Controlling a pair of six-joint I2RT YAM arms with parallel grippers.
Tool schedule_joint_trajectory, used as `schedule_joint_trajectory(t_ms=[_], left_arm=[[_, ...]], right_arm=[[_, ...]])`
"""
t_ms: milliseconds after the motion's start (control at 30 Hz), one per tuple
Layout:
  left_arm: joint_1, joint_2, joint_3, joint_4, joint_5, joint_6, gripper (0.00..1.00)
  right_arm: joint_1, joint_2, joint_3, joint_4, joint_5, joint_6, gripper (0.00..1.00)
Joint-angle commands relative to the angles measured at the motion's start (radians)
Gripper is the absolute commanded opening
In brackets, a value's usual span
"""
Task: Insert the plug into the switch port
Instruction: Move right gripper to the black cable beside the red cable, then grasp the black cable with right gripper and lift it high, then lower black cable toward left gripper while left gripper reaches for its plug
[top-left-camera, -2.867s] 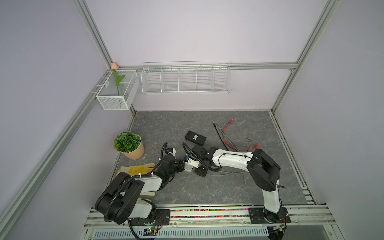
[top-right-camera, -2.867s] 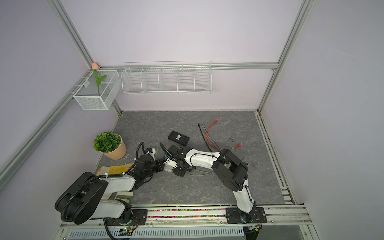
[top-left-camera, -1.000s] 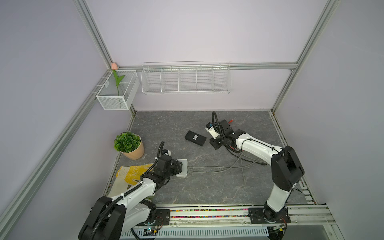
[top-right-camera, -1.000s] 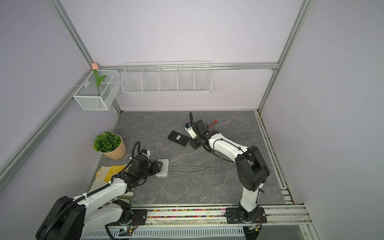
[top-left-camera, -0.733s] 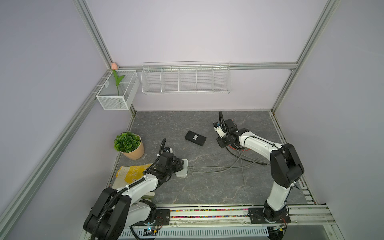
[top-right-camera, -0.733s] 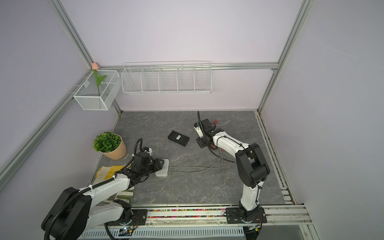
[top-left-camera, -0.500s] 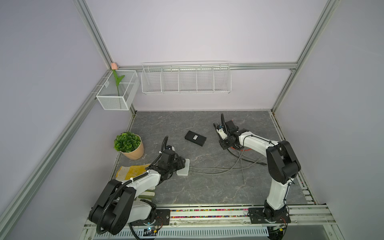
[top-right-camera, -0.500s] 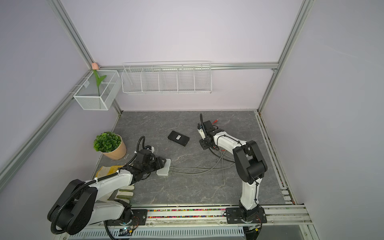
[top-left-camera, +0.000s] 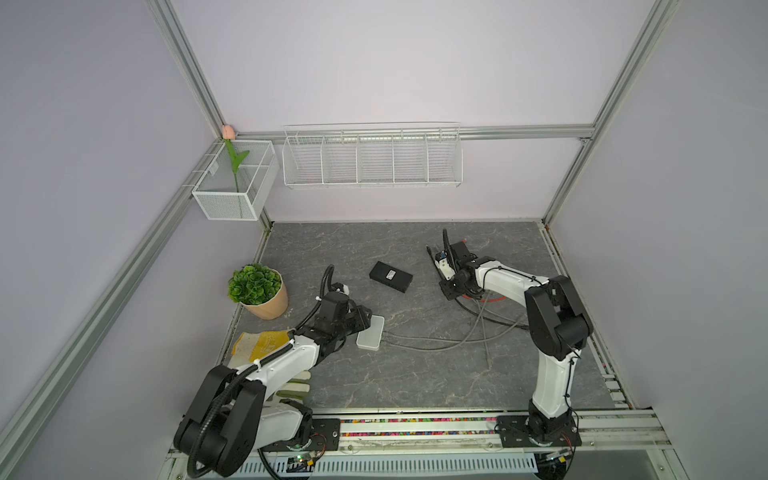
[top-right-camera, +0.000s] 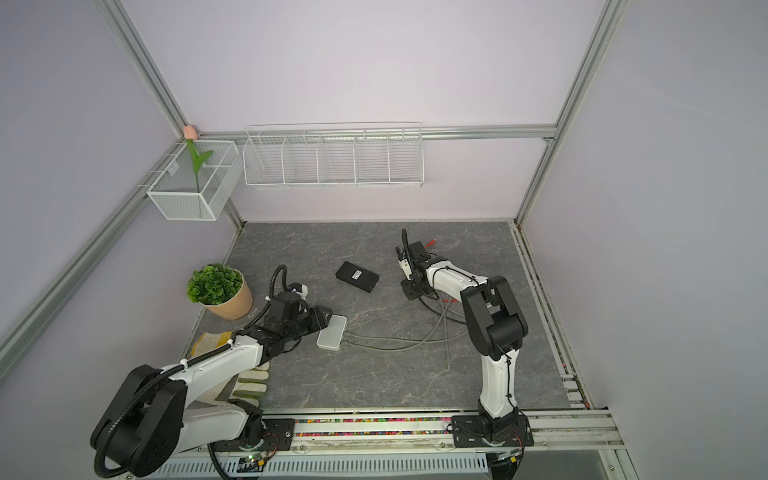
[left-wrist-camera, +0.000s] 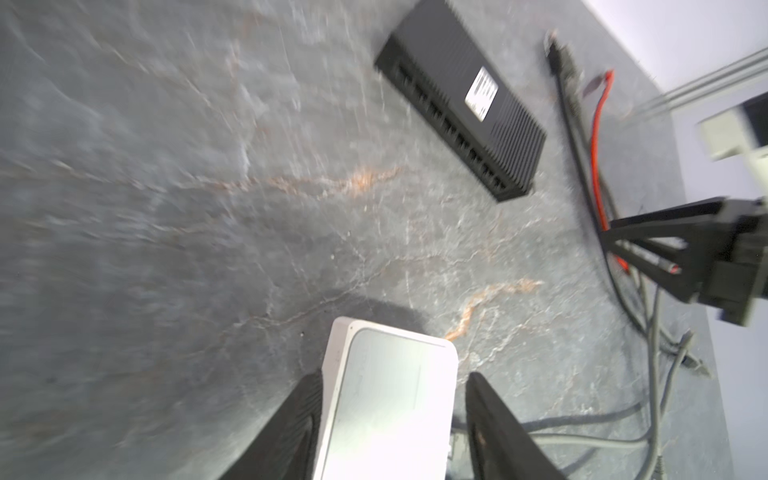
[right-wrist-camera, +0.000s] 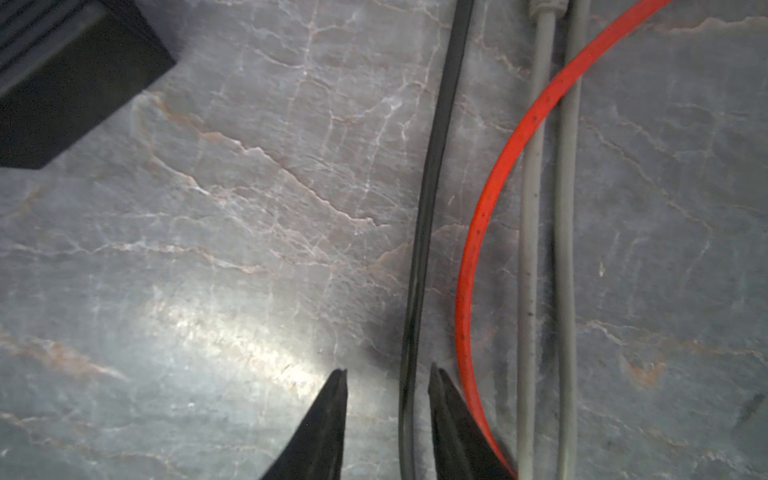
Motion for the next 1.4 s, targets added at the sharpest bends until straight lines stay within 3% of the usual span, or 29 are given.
schedule_joint_trajectory(t_ms=[0, 200, 367, 567, 767, 1067, 1300, 1367], left_arm=[[0.01, -0.082, -0.002, -0.044, -0.059, 0.023, 0.57], [0.022, -0.205, -0.024, -0.091, -0.08, 0.041, 0.57], [0.027, -0.267, -0.029, -0.095, -0.068, 0.049, 0.57], [0.026, -0.391, 0.007, -0.064, 0.063, 0.069, 0.56], [0.026, -0.554, 0.022, -0.026, 0.128, 0.094, 0.57], [0.026, -0.673, -0.004, -0.042, 0.142, 0.11, 0.57], [0.026, -0.688, -0.002, -0.012, 0.155, 0.108, 0.57], [0.026, -0.682, -0.008, 0.034, 0.186, 0.095, 0.57]], right_arm=[[-0.008, 0.03, 0.035, -0.058, -0.009, 0.016, 0.36], [-0.014, 0.083, 0.088, -0.105, -0.027, 0.022, 0.34], [-0.007, 0.072, 0.066, -0.087, -0.053, 0.026, 0.07], [0.013, -0.02, 0.073, -0.084, -0.014, -0.019, 0.07], [0.015, -0.288, 0.081, 0.04, -0.065, -0.104, 0.07], [0.008, -0.653, 0.066, 0.259, -0.135, -0.229, 0.07], [0.019, -0.756, 0.066, 0.171, -0.198, -0.303, 0.09], [0.033, -0.778, 0.025, 0.107, -0.157, -0.328, 0.08]])
